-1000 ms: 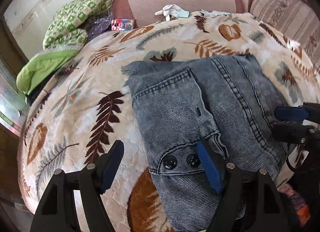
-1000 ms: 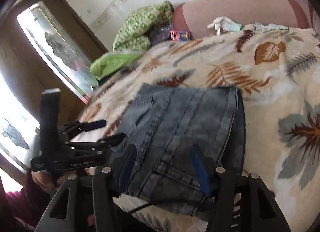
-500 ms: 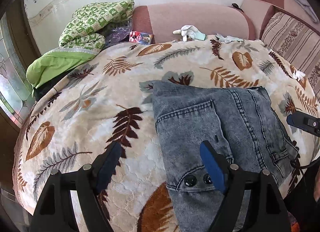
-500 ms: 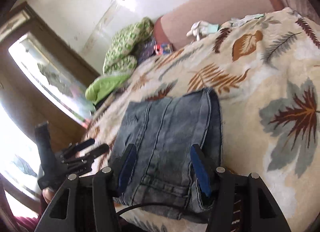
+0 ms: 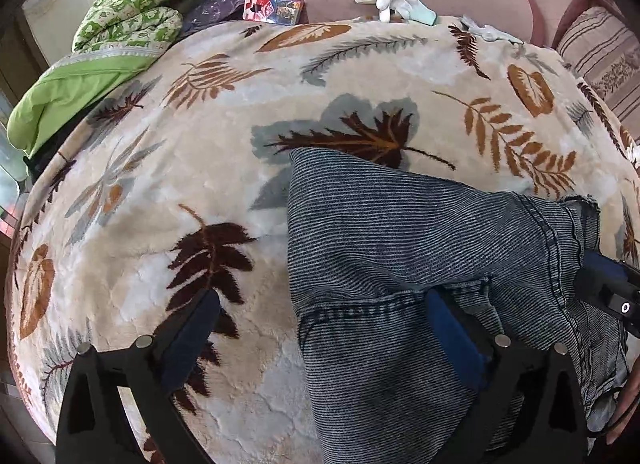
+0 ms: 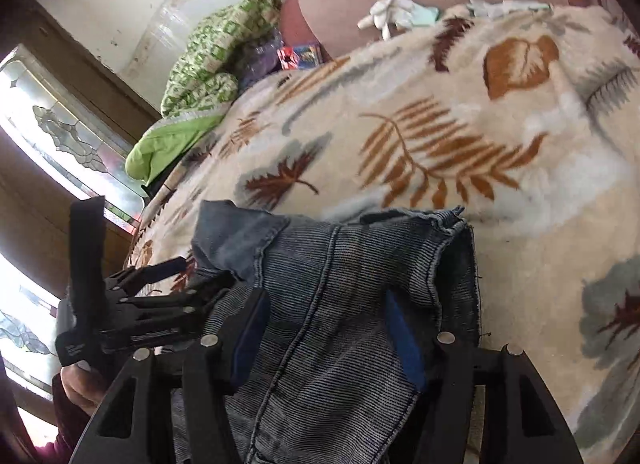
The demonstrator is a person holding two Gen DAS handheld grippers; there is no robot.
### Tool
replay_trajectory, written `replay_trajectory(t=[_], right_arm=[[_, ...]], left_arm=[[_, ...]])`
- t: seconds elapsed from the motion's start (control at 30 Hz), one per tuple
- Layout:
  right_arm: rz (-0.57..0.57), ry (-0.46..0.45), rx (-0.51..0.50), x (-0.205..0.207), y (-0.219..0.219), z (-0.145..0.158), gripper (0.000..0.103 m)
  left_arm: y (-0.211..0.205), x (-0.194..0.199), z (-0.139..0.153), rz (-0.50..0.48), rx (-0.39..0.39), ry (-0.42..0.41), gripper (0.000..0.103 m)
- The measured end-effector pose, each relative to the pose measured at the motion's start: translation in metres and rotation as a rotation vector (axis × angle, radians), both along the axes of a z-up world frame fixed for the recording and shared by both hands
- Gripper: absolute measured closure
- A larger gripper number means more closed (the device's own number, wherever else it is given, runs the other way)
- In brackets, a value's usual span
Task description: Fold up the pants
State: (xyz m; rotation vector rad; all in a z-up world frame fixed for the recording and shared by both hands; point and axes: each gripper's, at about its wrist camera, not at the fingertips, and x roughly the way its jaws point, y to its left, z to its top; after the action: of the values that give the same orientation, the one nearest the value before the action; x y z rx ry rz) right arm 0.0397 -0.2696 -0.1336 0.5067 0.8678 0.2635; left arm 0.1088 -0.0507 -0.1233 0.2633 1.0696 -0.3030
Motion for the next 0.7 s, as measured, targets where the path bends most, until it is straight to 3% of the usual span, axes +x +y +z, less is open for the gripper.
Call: replay_trajectory(t=[0.1,0.23,0.47,0.57,0.67,0.7], right_arm=[[0.025,-0.021,-0.007,-0.003,0.0,0.005,0.036],[0.014,-0.075,-0.029,-0.017,0.003,0.013,0.036],[0.039,-0.137,-0.054,-0.034,0.012,0.021,0.036],[0.039,-0.072,-0.063,-0.029,0.016,0.009,0.035],[0.036,-0.071,-0.054,-0.028,0.014,0.008,0.035],[0.034,-0.072,-0.054,-0.029,0.013,0.007,0.035]], left_arm=[[0.012,0.003,0.003,0.028,-0.084,0.036,0.0],[0.012,-0.012,0.023,0.019,-0.049,-0.082,0.001],[0.013,-0.045,0.059,-0.041,-0.104,-0.186,0.001],[0.009,-0.063,0.051,-0.077,-0.073,-0.181,0.001],[0.003,-0.07,0.019,-0.089,0.014,-0.129,0.0],[0.005,-0.069,0.013,-0.073,0.005,-0.123,0.0]])
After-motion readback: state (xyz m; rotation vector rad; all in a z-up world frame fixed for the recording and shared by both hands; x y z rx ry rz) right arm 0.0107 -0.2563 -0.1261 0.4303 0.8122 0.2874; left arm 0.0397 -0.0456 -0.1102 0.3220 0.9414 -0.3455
